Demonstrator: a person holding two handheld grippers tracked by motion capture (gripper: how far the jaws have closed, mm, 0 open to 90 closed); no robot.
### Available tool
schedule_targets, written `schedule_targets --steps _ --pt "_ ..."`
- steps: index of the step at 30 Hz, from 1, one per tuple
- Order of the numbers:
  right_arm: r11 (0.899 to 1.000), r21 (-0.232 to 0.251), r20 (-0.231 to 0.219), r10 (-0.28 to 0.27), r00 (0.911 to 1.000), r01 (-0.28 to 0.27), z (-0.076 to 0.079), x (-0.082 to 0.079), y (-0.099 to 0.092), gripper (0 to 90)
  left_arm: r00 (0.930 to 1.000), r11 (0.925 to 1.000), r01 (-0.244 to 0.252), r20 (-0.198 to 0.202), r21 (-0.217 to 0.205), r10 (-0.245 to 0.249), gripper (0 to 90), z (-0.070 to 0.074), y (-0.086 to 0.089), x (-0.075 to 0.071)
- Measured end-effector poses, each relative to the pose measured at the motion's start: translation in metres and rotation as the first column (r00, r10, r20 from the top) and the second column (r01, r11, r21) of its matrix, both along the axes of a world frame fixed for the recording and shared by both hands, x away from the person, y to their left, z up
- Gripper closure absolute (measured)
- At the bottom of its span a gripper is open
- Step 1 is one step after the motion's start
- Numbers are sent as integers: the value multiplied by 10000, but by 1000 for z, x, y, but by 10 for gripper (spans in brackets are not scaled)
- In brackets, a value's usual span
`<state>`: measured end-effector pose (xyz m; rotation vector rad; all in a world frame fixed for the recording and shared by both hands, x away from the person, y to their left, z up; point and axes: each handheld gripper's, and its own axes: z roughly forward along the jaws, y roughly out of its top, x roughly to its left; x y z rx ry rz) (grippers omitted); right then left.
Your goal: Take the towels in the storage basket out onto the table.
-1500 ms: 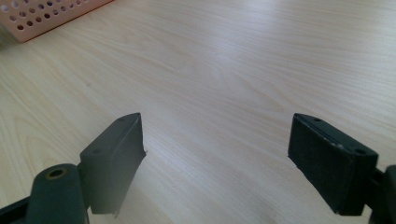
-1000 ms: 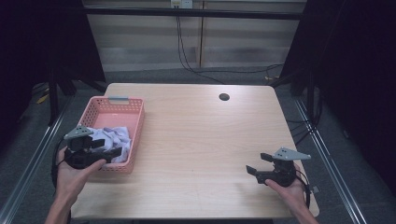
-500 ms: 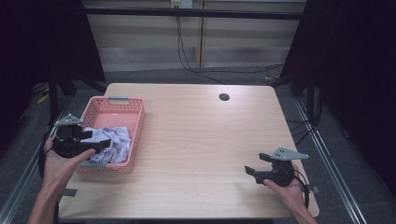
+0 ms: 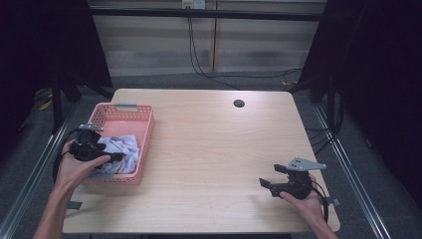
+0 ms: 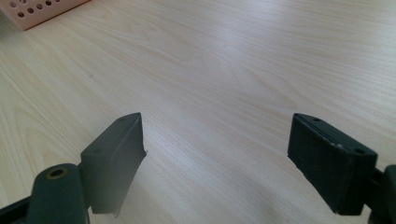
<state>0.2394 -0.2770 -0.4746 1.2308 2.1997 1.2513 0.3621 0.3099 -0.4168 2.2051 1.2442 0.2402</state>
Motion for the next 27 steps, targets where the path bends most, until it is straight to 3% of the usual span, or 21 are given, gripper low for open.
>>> schedule_targets --steps 3,5,8,12,16,17,19,21,22,24,26,27 --pt "10000 24 -21 23 10000 -23 0 0 0 180 9980 9992 270 -587 289 -252 155 -1 -4 5" --pt "10000 47 -38 55 10000 -55 0 0 0 183 9966 9995 229 -795 232 -210 152 -3 -6 9" --pt "9999 81 -47 68 10000 -68 0 0 0 187 9908 9982 442 -1301 416 -384 143 -9 -7 17" --pt "9999 86 -77 92 9999 -91 0 0 -1 187 9850 9972 507 -1676 544 -409 123 -12 -10 22" --pt "9999 125 -104 87 9999 -86 0 0 0 189 9735 9932 816 -2201 828 -616 58 -11 -17 28" --pt "9999 142 -116 98 9999 -96 0 0 0 189 9725 9924 809 -2255 925 -582 22 -7 -18 28" --pt "9999 127 -121 117 9999 -115 0 0 -1 189 9753 9922 769 -2142 984 -544 64 -5 -19 27" --pt "9998 138 -143 135 9998 -133 -1 1 -1 190 9840 9888 645 -1735 1346 -405 104 1 -23 22" --pt "9998 123 -146 137 9998 -136 -1 1 0 190 9796 9704 1171 -1851 2114 -779 113 0 -25 19" --pt "9998 132 -171 136 9998 -134 -1 1 0 190 9798 9669 1042 -1910 2328 -596 113 -4 -26 16" --pt "9998 135 -144 132 9998 -130 -1 1 0 191 9819 9713 922 -1819 2193 -521 93 -7 -20 18" --pt "9998 141 -121 144 9998 -142 -1 1 0 192 9783 9806 832 -2017 1777 -465 77 -10 -17 19"
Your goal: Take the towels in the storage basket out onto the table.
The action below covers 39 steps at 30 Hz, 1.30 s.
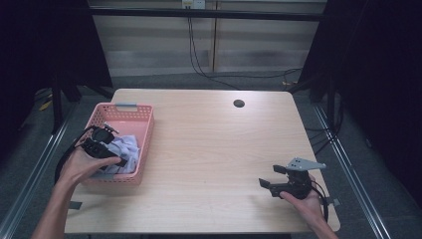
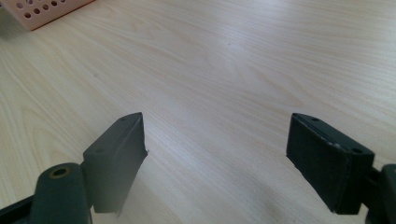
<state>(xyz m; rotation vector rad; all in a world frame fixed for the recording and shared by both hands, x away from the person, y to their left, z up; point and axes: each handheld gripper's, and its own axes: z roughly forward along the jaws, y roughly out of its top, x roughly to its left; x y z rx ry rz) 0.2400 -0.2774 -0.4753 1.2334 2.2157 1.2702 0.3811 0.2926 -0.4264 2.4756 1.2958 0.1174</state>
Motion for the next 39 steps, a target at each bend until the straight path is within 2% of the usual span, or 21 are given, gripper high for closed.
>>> schedule_targets --steps 1,4,6,8,11,12,13,15,16,17,18,19,20,21,24,27,28,31,32,35,39 --pt "10000 -3 -34 -29 10000 29 0 0 0 191 10000 9999 -40 -51 -106 40 60 -2 1 1" --pt "10000 60 -98 -9 10000 9 0 0 0 191 9997 9996 98 -246 263 -92 0 -9 -1 6" --pt "9998 174 -127 42 9999 -40 0 0 0 191 9988 9987 108 -489 495 -84 0 -17 -5 12" --pt "9999 155 -125 71 9999 -69 0 0 1 191 9980 9987 -36 -631 499 68 0 -20 -8 18" --pt "9999 142 -138 101 9999 -99 0 0 1 191 9960 9955 149 -894 938 -64 0 -24 -13 25" --pt "9995 305 -244 110 9996 -103 0 0 0 194 9954 9949 178 -954 998 -83 0 -25 -15 26" --pt "9995 305 -244 110 9996 -103 0 0 0 194 9953 9947 166 -964 1015 -68 0 -26 -15 27" --pt "9915 1295 -636 197 9978 -114 -1 1 -4 197 9958 9930 276 -903 1147 -173 0 -30 -15 28" --pt "9910 1333 -589 180 9981 -100 0 1 -5 198 9971 9912 171 -762 1315 -71 1 -33 -17 27" --pt "9940 1088 -411 108 9991 -63 1 0 -5 198 9980 9874 239 -623 1563 -143 3 -34 -20 26" --pt "9955 946 -361 40 9993 -6 2 0 -6 198 9975 9830 322 -673 1806 -203 13 -35 -22 26" --pt "9950 998 -399 31 9992 9 1 0 -7 197 9976 9813 288 -678 1903 -162 33 -34 -22 26" --pt "9949 1012 -423 30 9991 13 1 0 -8 197 9989 9795 182 -454 2007 -93 80 -31 -19 27" --pt "9960 898 -450 80 9990 -39 0 -1 -7 198 9994 9806 129 -341 1958 -63 196 -30 -17 27" --pt "9966 825 -424 116 9990 -81 0 -1 -6 199 9997 9844 -187 -88 1749 206 285 -29 -12 26" --pt "9977 668 -420 129 9990 -100 0 -1 -4 201 9989 9925 -455 187 1139 437 365 -27 -3 24" --pt "9977 664 -422 154 9990 -125 -1 0 -4 201 9987 9942 -502 161 950 489 388 -26 0 24" --pt "9980 624 -354 140 9993 -118 0 0 -4 203 9973 9964 -713 199 465 704 423 -24 5 23" --pt "9980 615 -329 128 9994 -108 0 0 -4 203 9974 9964 -698 216 483 689 432 -22 7 23" --pt "9984 568 -289 83 9995 -66 0 1 -4 203 9969 9973 -730 316 73 727 456 -20 10 22" --pt "9984 567 -334 81 9994 -62 0 2 -4 203 9955 9967 -779 525 -242 791 479 -17 16 18"
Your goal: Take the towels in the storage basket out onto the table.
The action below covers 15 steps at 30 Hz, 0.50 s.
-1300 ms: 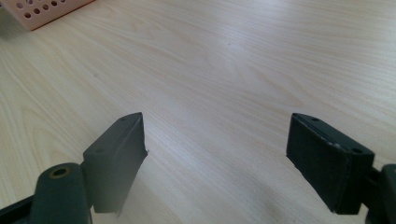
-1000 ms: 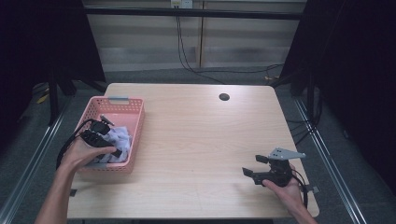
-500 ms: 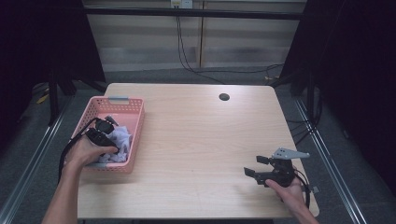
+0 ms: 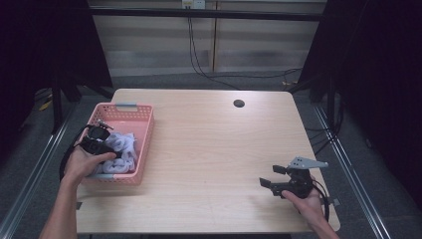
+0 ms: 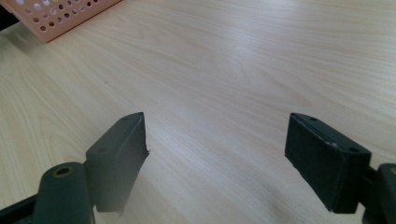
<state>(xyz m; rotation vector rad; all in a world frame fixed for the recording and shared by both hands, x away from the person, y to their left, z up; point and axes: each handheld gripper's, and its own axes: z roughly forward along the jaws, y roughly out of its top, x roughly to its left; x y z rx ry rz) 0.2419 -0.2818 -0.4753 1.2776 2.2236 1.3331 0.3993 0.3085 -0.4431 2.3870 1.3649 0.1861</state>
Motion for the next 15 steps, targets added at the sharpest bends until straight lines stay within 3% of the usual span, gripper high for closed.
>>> schedule_targets --steps 6,10,11,12,15 --pt "10000 24 25 -12 10000 12 0 -1 1 204 9995 9990 -168 242 -410 178 489 7 4 -3" --pt "10000 16 61 22 10000 -22 1 -1 0 207 9952 9959 -454 825 -787 519 499 14 9 -4" --pt "10000 -21 -21 -35 10000 35 1 -1 0 208 9938 9905 -422 961 -1308 550 500 19 14 -6" --pt "10000 -21 -21 -35 10000 35 1 -1 0 208 9938 9905 -422 961 -1308 550 501 19 14 -6" --pt "10000 16 -14 -20 10000 20 0 0 0 208 9918 9788 -502 1056 -1987 723 502 24 18 -9"
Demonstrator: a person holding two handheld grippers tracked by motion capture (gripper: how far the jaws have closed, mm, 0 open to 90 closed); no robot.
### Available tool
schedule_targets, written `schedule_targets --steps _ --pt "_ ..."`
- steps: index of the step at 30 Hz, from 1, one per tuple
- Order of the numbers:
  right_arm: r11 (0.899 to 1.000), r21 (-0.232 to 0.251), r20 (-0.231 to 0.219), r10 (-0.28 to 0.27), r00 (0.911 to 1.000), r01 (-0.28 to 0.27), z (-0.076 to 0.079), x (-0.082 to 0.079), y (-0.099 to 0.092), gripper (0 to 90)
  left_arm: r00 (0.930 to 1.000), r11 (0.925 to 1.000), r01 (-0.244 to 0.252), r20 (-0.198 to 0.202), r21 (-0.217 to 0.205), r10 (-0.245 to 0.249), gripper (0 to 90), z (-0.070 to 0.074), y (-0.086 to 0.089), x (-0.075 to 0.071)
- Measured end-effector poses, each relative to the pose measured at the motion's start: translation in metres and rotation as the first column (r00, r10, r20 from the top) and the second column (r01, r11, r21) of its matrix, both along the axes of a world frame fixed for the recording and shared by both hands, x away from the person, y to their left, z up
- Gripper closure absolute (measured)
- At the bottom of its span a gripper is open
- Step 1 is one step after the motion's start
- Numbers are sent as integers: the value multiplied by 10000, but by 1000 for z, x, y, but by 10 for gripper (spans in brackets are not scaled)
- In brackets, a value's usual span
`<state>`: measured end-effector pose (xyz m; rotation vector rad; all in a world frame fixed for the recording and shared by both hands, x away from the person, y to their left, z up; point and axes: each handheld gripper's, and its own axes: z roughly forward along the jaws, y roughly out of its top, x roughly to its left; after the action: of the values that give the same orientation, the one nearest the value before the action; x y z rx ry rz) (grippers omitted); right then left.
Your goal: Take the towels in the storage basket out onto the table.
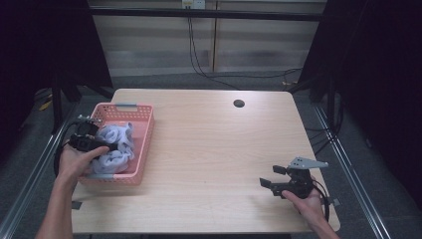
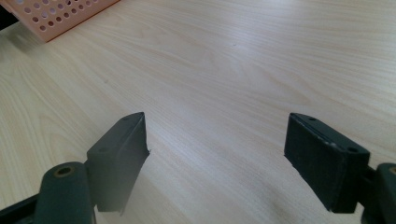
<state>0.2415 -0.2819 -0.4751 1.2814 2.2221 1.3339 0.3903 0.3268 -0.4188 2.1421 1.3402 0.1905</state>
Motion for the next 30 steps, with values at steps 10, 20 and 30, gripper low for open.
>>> schedule_targets --steps 10,20,30 --pt "10000 23 -32 9 10000 -9 0 0 1 206 9982 9974 251 563 -679 -213 501 25 6 -8" --pt "10000 37 25 62 10000 -62 1 -1 1 203 9931 9882 488 1129 -1450 -325 499 49 5 -11" --pt "10000 23 -26 53 10000 -53 1 -1 1 202 9903 9844 343 1386 -1725 -102 495 62 4 -12"
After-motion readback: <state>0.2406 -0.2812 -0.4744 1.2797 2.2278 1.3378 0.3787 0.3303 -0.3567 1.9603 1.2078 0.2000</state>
